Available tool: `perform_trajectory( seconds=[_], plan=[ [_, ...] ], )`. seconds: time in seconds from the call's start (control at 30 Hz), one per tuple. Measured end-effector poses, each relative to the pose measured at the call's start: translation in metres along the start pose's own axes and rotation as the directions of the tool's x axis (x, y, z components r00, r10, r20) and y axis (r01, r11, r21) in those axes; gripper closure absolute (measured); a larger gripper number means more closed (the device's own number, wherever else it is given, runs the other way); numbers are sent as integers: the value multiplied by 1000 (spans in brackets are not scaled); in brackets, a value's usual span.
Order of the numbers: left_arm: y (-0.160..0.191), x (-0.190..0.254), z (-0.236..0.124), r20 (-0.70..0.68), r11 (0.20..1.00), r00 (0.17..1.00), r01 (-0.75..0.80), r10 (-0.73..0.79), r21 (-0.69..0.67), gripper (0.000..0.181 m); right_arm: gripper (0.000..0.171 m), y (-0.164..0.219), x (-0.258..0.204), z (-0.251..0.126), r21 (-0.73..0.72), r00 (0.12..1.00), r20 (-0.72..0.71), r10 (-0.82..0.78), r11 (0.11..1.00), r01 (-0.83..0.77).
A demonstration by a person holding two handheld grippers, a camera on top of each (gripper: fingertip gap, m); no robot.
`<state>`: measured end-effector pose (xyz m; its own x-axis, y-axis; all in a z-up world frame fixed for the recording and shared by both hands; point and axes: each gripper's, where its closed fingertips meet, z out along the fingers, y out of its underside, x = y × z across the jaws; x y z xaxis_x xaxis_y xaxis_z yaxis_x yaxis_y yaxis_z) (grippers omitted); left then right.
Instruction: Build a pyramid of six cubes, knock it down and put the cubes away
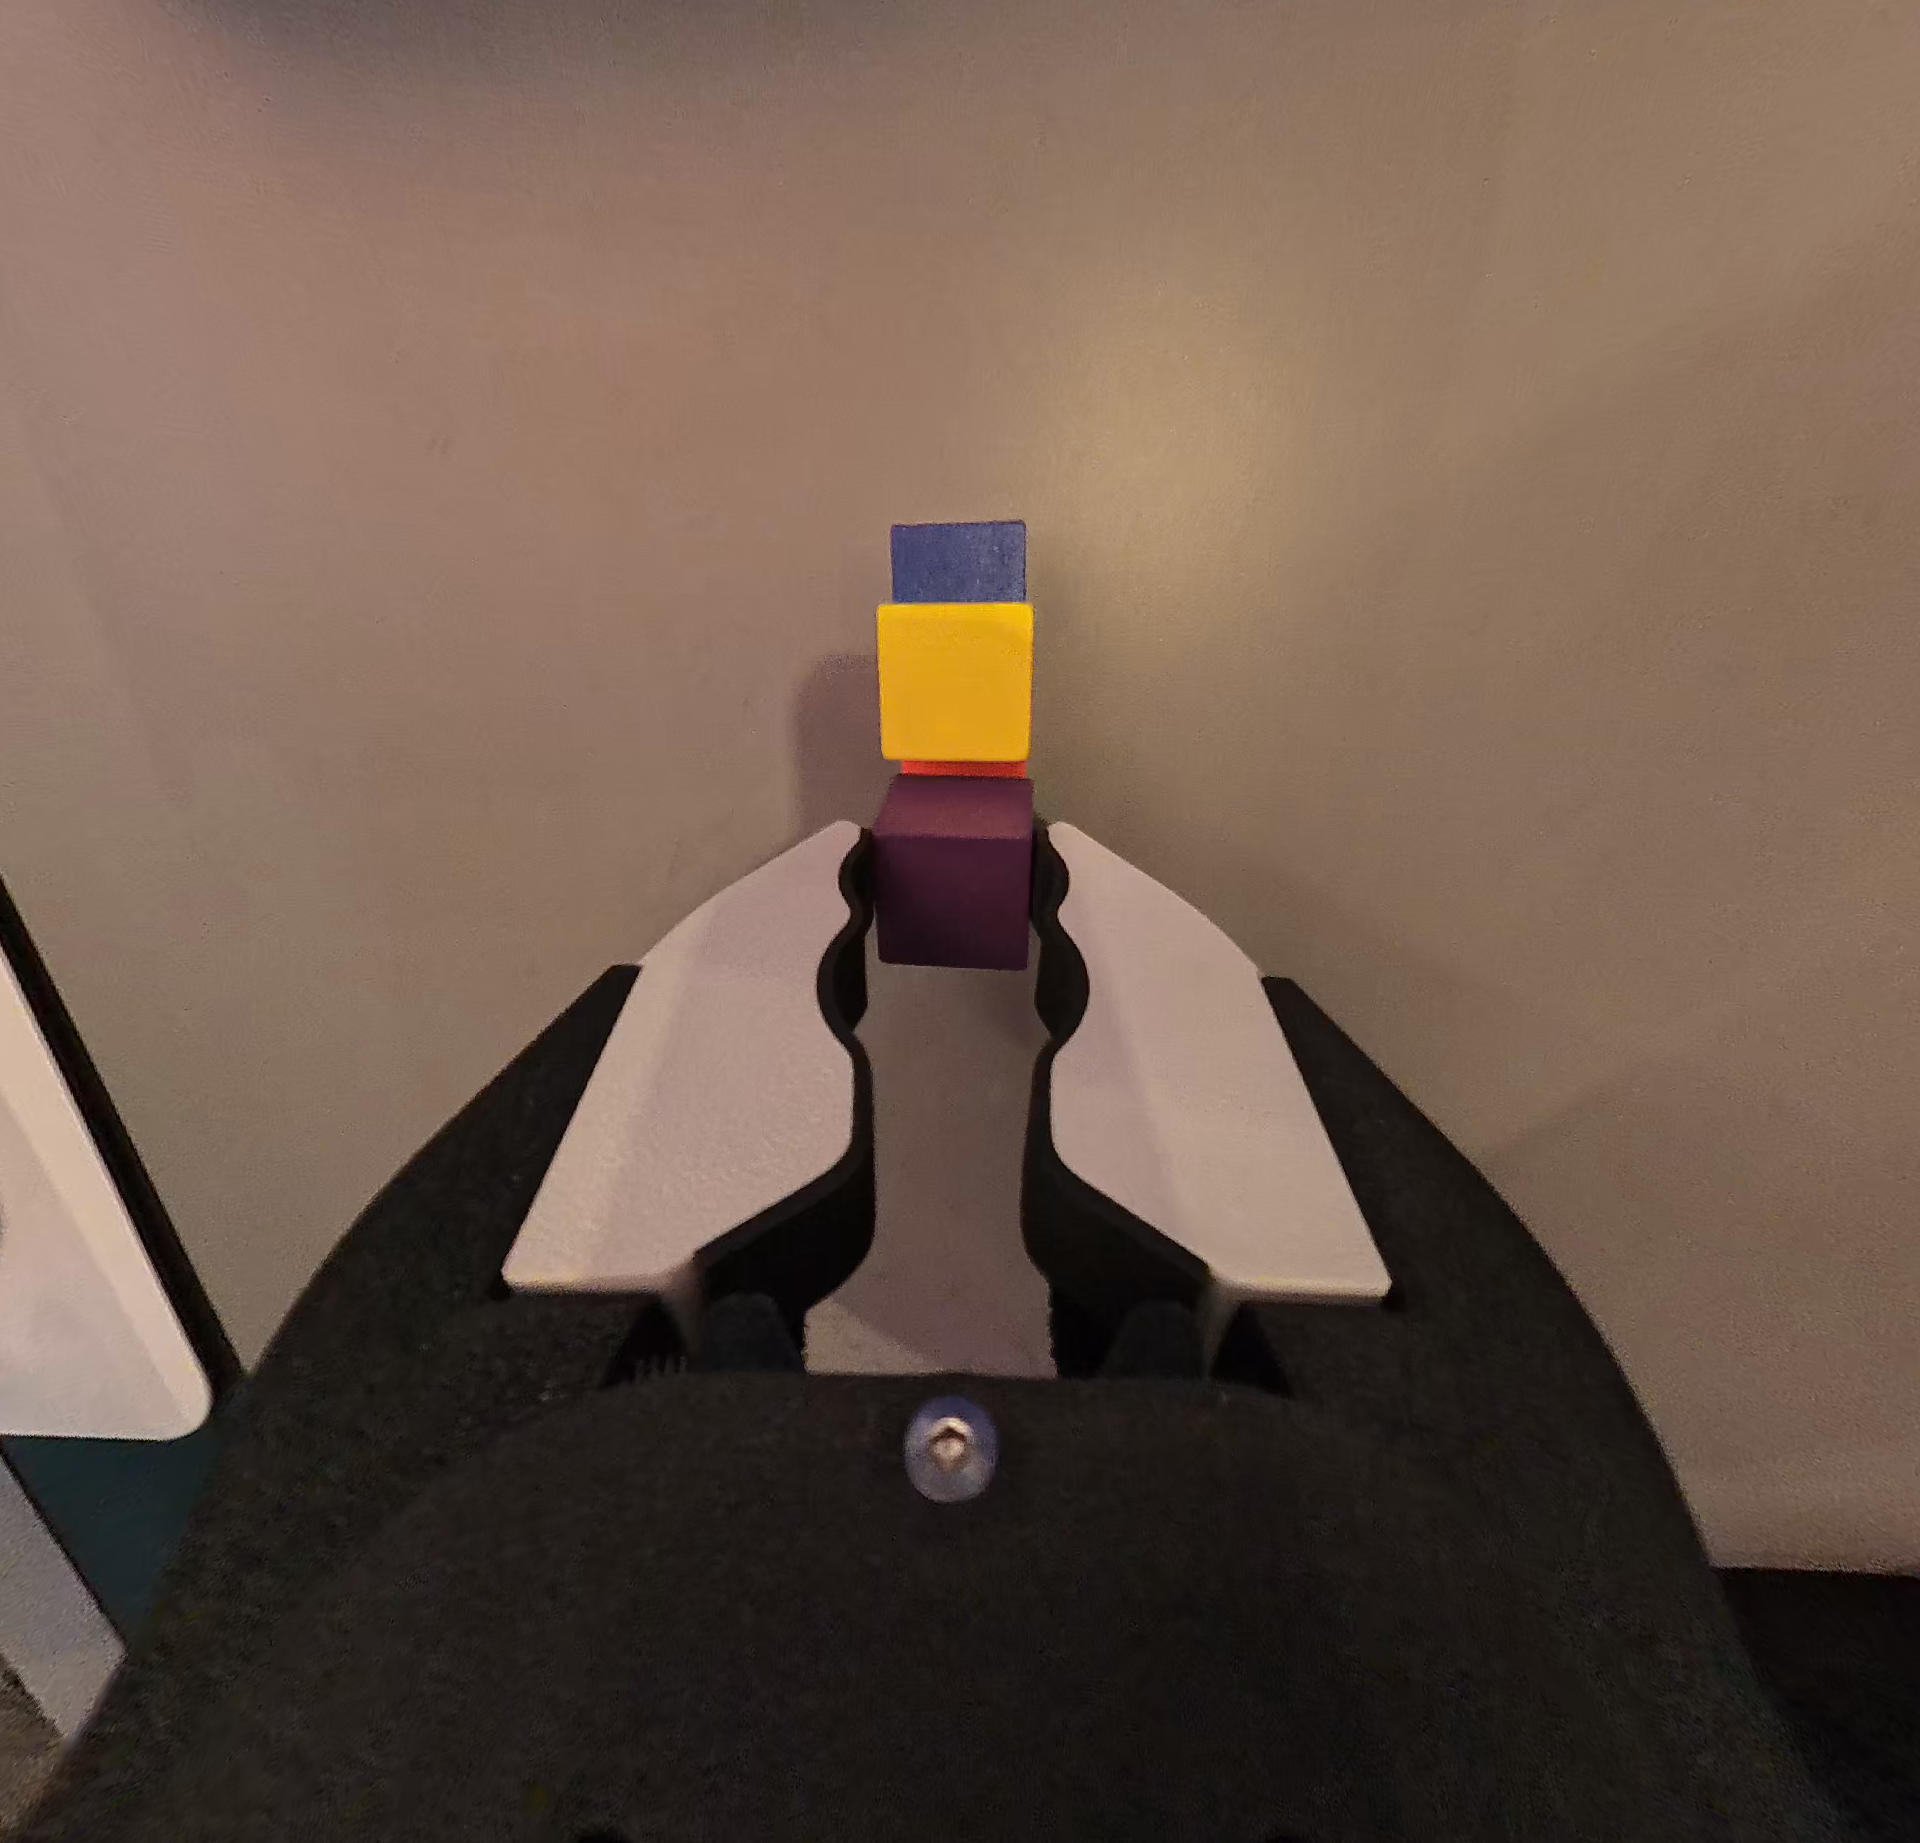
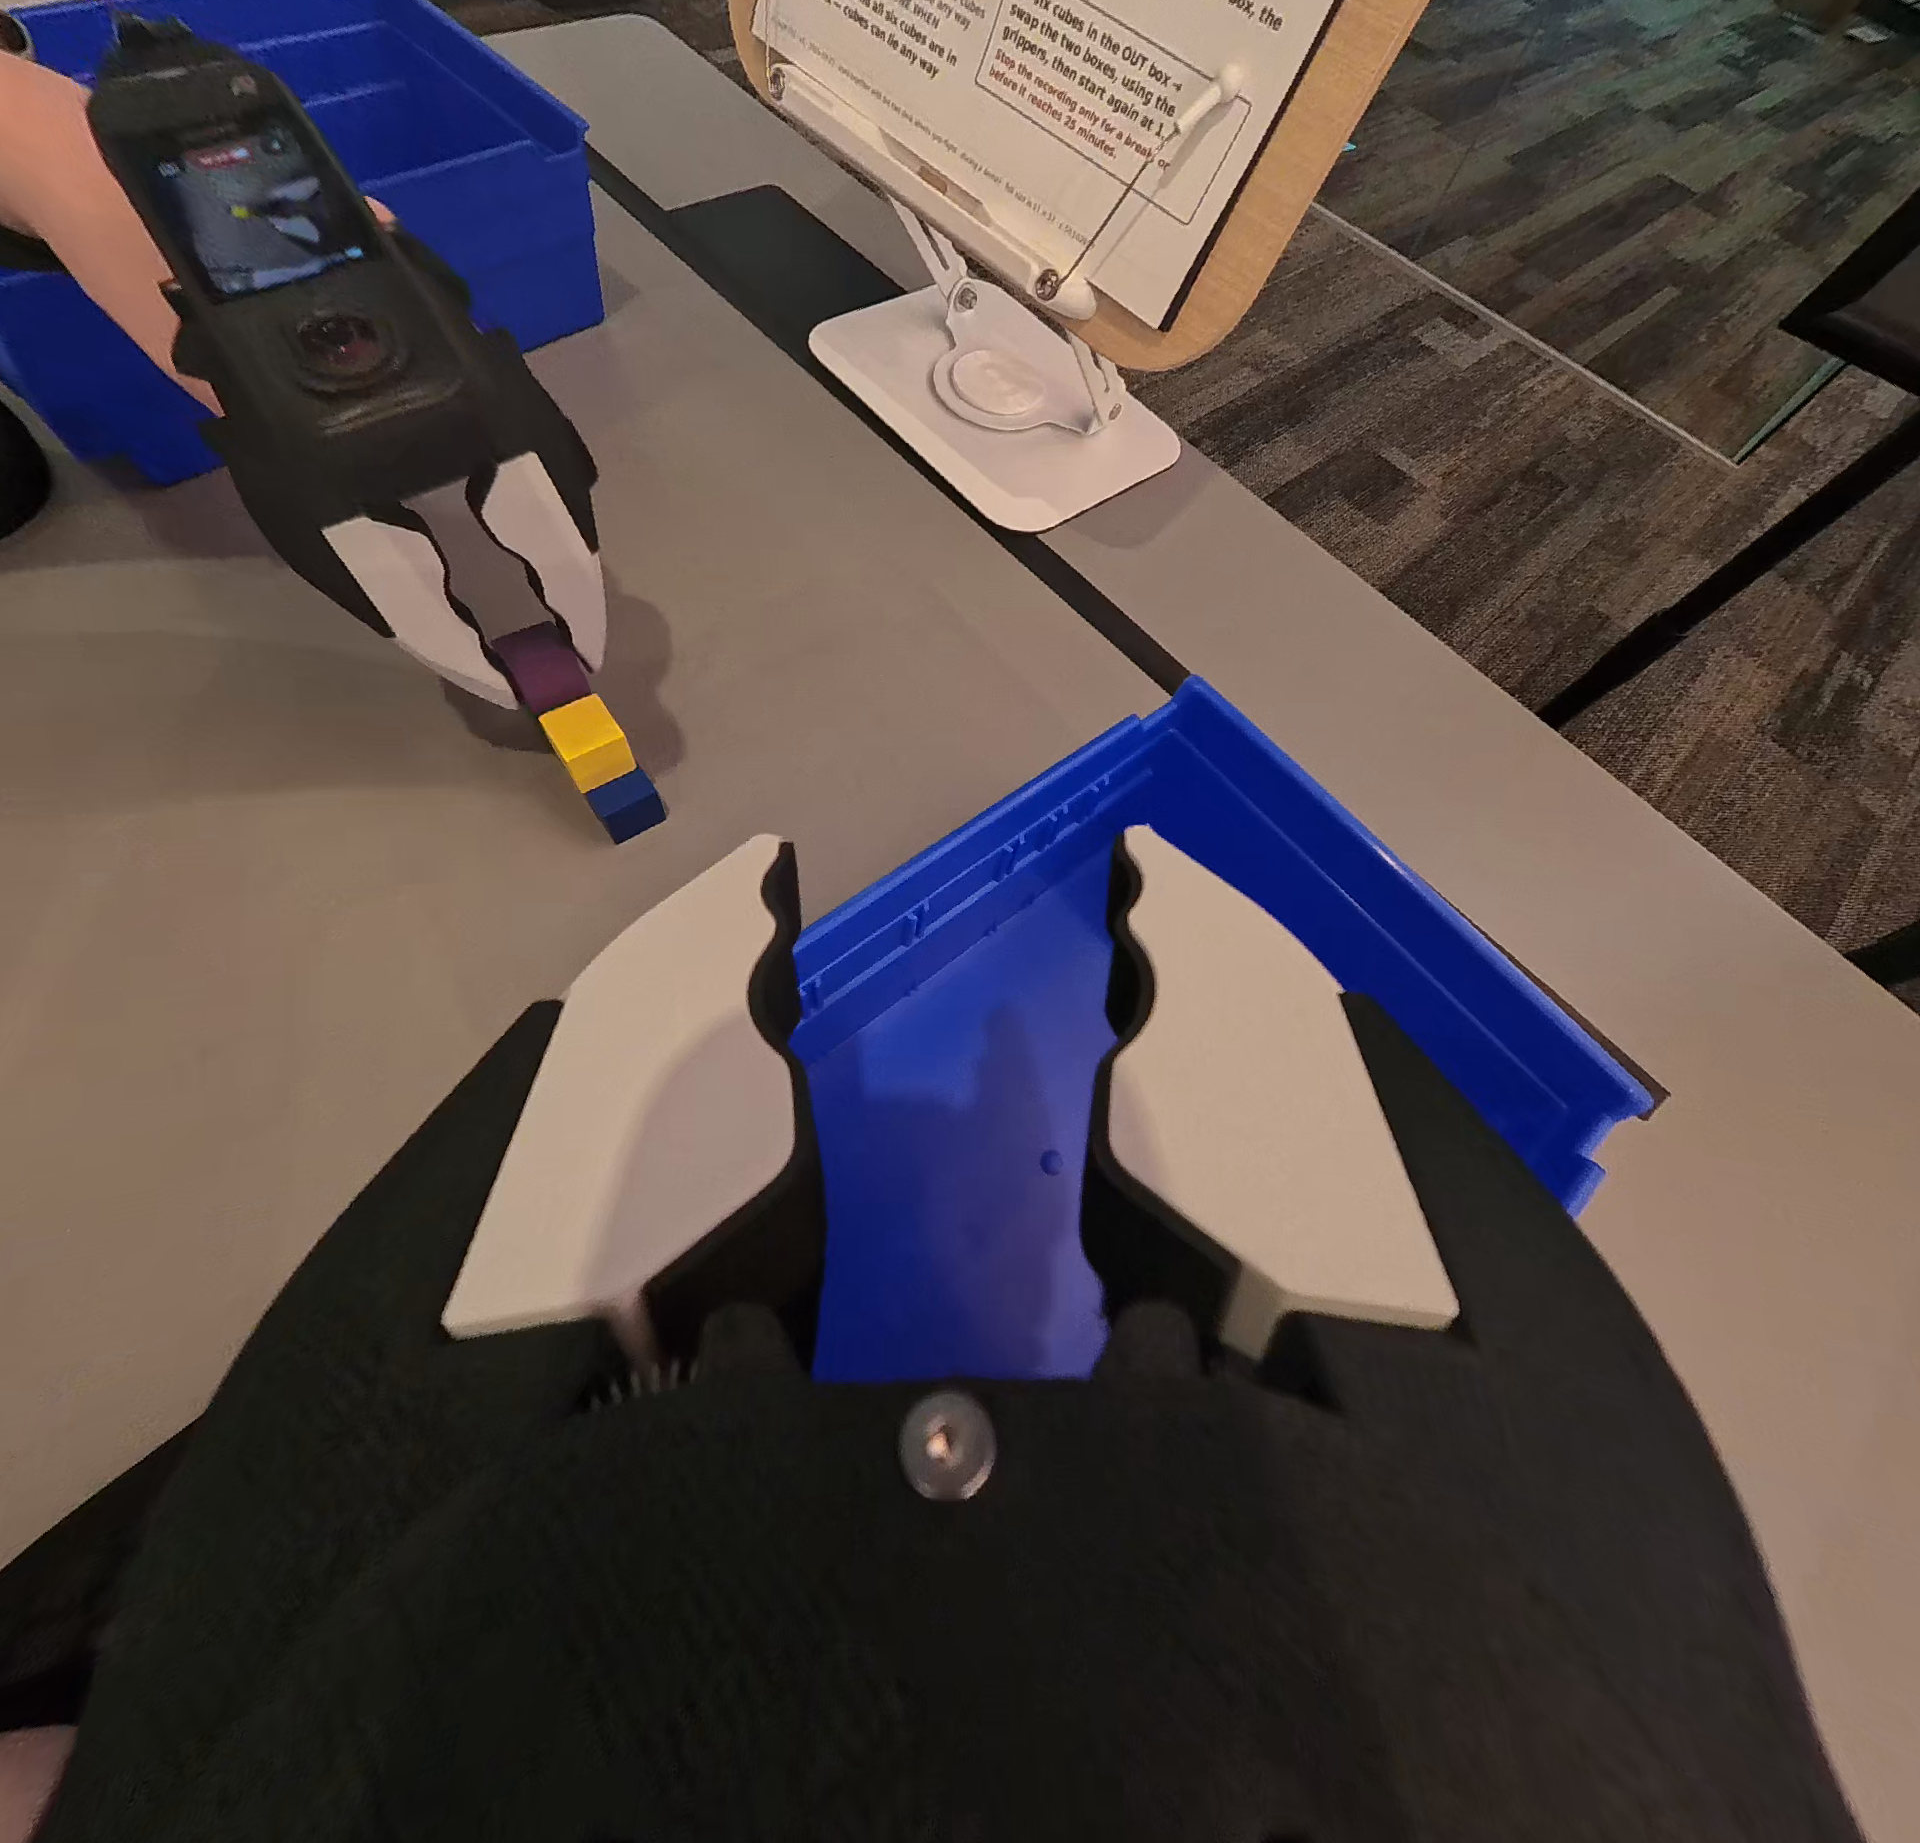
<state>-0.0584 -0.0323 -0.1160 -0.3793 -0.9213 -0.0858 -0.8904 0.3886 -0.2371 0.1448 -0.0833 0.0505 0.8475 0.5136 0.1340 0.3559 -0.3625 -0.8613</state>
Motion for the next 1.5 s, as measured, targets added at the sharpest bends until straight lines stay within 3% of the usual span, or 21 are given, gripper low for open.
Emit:
perform_trajectory(
  seconds=[0.53, 0.63, 0.7, 0.83, 0.97, 1.03, 1.1, 1.2, 1.27, 1.33, 1.5],
  plan=[
    [-2, 0, 16, -24, 997, 1000, -11, 9, -72, 153, 113, 2, -1, 0, -3, 1000, 16, 5, 1000, -5],
    [-2, 0, 14, -35, 997, 999, 4, -6, -73, 144, 113, 3, -1, 0, -8, 1000, 18, 6, 1000, -5],
    [-1, -2, 10, -22, 997, 1000, 9, -11, -80, 128, 113, 4, -1, 0, -9, 1000, 19, 7, 1000, -7],
    [-6, -6, -28, 18, 998, 999, 48, -49, 33, 132, 113, 3, -1, -1, 1, 1000, 21, 5, 1000, -5],
    [4, -37, -115, 294, 959, 942, 77, -159, 273, 138, 113, 1, 1, -5, 21, 1000, 13, 9, 1000, -10],
    [26, -55, -176, 422, 892, 853, 103, -307, 440, 139, 113, -3, 1, -7, 44, 1000, 14, 13, 999, -14],
    [74, -72, -228, 518, 825, 716, 145, -469, 547, 140, 113, -5, 1, -8, 55, 1000, 17, 14, 998, -15],
    [162, -77, -255, 532, 771, 595, 261, -602, 581, 140, 113, -5, 1, -6, 45, 1000, 13, 7, 999, -7],
    [219, -74, -240, 503, 745, 558, 401, -660, 533, 139, 113, -5, 0, -4, 37, 1000, 14, 6, 999, -7],
    [258, -66, -208, 455, 733, 576, 506, -679, 454, 137, 113, -5, -2, -1, 34, 1000, 23, 5, 999, -6],
    [294, -46, -120, 366, 823, 737, 513, -568, 243, 134, 113, -4, -7, 7, 13, 999, 44, 2, 1000, -2]
  ],
)
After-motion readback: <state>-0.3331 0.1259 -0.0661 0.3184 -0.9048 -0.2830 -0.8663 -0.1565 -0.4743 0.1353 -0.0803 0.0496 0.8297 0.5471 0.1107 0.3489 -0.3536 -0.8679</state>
